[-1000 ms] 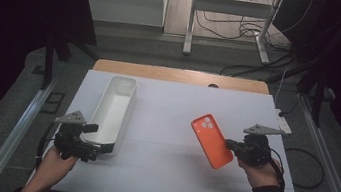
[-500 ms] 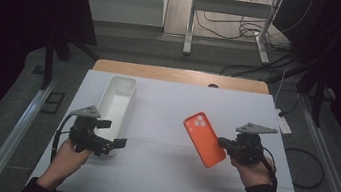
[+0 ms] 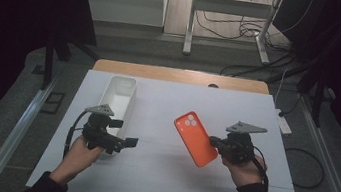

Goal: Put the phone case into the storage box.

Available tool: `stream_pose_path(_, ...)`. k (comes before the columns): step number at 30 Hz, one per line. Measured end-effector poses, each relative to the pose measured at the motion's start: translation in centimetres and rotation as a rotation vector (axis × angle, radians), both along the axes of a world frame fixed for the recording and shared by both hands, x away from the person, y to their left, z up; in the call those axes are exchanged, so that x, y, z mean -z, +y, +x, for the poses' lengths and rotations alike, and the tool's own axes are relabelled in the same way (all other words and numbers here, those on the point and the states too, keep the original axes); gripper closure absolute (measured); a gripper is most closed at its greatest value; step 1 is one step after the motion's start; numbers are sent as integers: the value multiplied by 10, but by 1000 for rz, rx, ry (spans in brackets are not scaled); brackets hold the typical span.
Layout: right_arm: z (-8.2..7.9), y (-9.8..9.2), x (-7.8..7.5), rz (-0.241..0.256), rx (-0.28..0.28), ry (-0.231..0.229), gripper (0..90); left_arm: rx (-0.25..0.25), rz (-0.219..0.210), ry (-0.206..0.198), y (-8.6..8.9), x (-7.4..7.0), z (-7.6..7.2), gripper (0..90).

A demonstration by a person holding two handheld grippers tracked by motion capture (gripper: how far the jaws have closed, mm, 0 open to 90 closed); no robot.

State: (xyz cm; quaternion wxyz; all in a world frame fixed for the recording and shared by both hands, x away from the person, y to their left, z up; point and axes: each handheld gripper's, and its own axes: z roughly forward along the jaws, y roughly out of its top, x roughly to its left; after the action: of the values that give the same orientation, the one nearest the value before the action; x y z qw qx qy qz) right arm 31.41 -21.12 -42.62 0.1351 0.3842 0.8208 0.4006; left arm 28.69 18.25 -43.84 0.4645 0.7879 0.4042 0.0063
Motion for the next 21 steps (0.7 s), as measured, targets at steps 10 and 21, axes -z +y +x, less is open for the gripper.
stream_pose_path(10, -2, 13, 0, 5, -18, -11, 890, 18, -21, 18, -13, 2, 10, 0)
stream_pose_path(21, -4, 28, 1, 10, -44, -14, 890, 32, -40, 27, -29, -1, 19, 0)
